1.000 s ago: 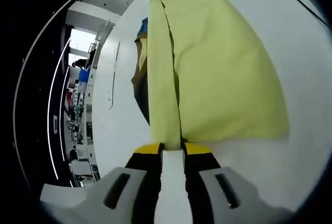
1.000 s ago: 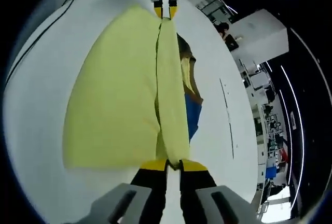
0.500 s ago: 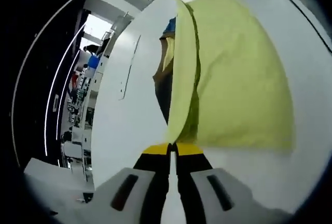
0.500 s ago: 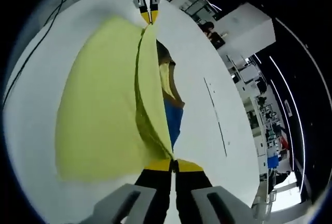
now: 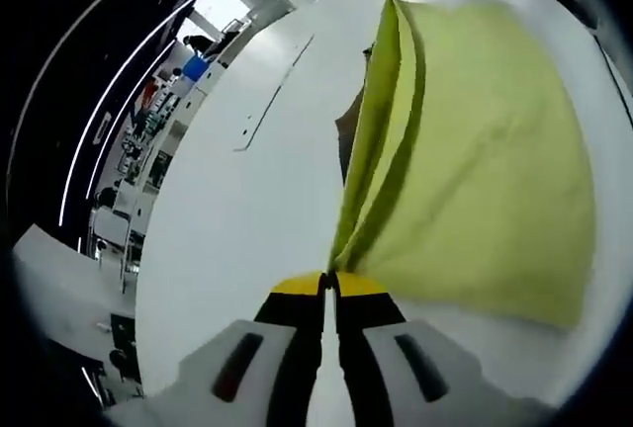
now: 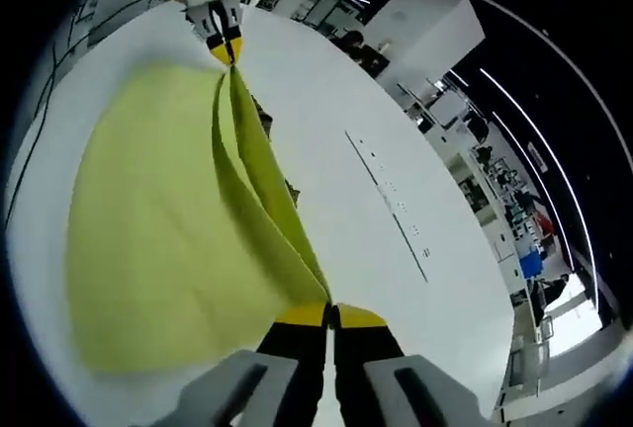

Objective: Fold the garment on the visible template until the final outline fits inside the template.

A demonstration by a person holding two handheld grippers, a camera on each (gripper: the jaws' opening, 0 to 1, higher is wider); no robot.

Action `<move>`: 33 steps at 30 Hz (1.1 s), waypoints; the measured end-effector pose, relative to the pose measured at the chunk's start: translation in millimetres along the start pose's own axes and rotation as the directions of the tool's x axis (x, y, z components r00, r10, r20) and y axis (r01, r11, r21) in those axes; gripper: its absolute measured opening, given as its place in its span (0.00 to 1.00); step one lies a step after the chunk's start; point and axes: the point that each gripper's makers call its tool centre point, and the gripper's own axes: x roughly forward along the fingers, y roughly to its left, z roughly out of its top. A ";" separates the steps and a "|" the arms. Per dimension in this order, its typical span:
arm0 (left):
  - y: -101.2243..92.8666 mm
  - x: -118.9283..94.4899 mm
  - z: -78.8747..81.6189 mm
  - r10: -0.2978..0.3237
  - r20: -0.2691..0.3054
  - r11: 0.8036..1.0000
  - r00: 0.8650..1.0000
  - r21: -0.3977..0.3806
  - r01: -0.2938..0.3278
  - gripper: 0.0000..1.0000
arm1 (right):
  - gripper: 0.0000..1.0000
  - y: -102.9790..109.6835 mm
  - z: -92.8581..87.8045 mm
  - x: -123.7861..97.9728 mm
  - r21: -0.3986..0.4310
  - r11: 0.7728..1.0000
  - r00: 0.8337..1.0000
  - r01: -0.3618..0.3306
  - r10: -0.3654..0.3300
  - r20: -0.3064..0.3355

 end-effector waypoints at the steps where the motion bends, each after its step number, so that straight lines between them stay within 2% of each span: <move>1: 1.0 1.3 0.2 -0.002 -0.002 1.000 1.000 -0.018 0.002 0.00 | 0.00 0.1 -1.2 2.6 0.003 1.000 1.000 -0.004 0.004 -0.008; 8: 8.4 13.2 -1.0 -0.034 -0.026 0.994 0.999 -0.108 0.031 0.00 | 0.00 -1.9 -7.2 14.2 0.083 0.996 0.999 -0.023 0.026 -0.036; 9: 8.4 14.3 -1.1 -0.040 -0.027 0.991 0.999 -0.131 0.036 0.00 | 0.00 -1.0 -8.1 15.7 0.112 0.993 0.999 -0.028 0.032 -0.039; 13: 9.9 15.6 -0.4 -0.042 0.000 0.970 0.999 -0.240 0.040 0.01 | 0.00 -0.3 -8.7 17.4 0.139 0.990 0.999 -0.030 0.036 -0.038; 17: 8.7 10.6 -2.4 -0.042 0.024 0.970 0.999 -0.237 0.046 0.05 | 0.00 0.0 -7.9 16.0 0.184 0.982 0.999 -0.041 0.047 -0.024; 19: 6.5 7.8 -1.3 -0.050 0.054 0.965 0.997 -0.255 0.062 0.14 | 0.11 0.9 -6.7 15.3 0.230 0.972 0.999 -0.052 0.054 -0.005; 21: 6.3 5.7 -1.1 -0.042 0.078 0.957 0.996 -0.285 0.062 0.25 | 0.28 3.1 -5.4 14.5 0.270 0.961 0.998 -0.068 0.067 0.014; 23: 5.6 2.1 -0.8 -0.038 0.110 0.947 0.993 -0.313 0.071 0.30 | 0.34 3.3 -4.5 11.6 0.284 0.956 0.997 -0.077 0.071 0.031; 24: 4.6 0.0 0.4 -0.040 0.134 0.935 0.990 -0.345 0.085 0.32 | 0.35 3.9 -3.9 9.6 0.299 0.950 0.996 -0.084 0.076 0.041; 25: 5.6 -2.0 -0.5 -0.036 0.142 0.935 0.989 -0.345 0.084 0.34 | 0.36 6.0 -1.6 8.4 0.323 0.941 0.994 -0.102 0.087 0.061; 26: 5.3 -4.3 2.2 -0.032 0.174 0.921 0.984 -0.378 0.097 0.37 | 0.40 8.5 0.5 6.7 0.360 0.925 0.992 -0.122 0.099 0.080; 27: 5.6 -5.2 2.5 -0.030 0.180 0.915 0.983 -0.391 0.100 0.43 | 0.43 8.6 0.9 6.1 0.370 0.921 0.991 -0.125 0.100 0.085; 28: 4.4 -8.1 5.2 -0.035 0.210 0.900 0.977 -0.418 0.122 0.48 | 0.47 9.3 2.1 4.2 0.390 0.911 0.990 -0.135 0.105 0.098; 29: 7.6 -9.6 6.7 -0.014 0.230 0.886 0.973 -0.448 0.118 0.54 | 0.50 9.2 2.1 2.8 0.396 0.908 0.989 -0.139 0.105 0.106; 30: 7.8 -12.8 8.8 -0.008 0.259 0.873 0.966 -0.469 0.133 0.60 | 0.53 9.6 3.6 0.8 0.403 0.904 0.987 -0.144 0.103 0.123; 31: 5.2 -16.7 13.5 -0.015 0.301 0.838 0.954 -0.517 0.176 0.63 | 0.56 10.0 4.2 -0.4 0.411 0.899 0.986 -0.150 0.104 0.132; 32: 4.8 -19.5 17.7 -0.014 0.335 0.821 0.942 -0.533 0.202 0.67 | 0.59 12.3 4.7 -2.1 0.429 0.889 0.984 -0.163 0.112 0.141; 33: 5.9 -22.2 19.2 -0.005 0.355 0.817 0.935 -0.538 0.208 0.72 | 0.61 13.5 4.5 -3.3 0.441 0.881 0.983 -0.170 0.117 0.145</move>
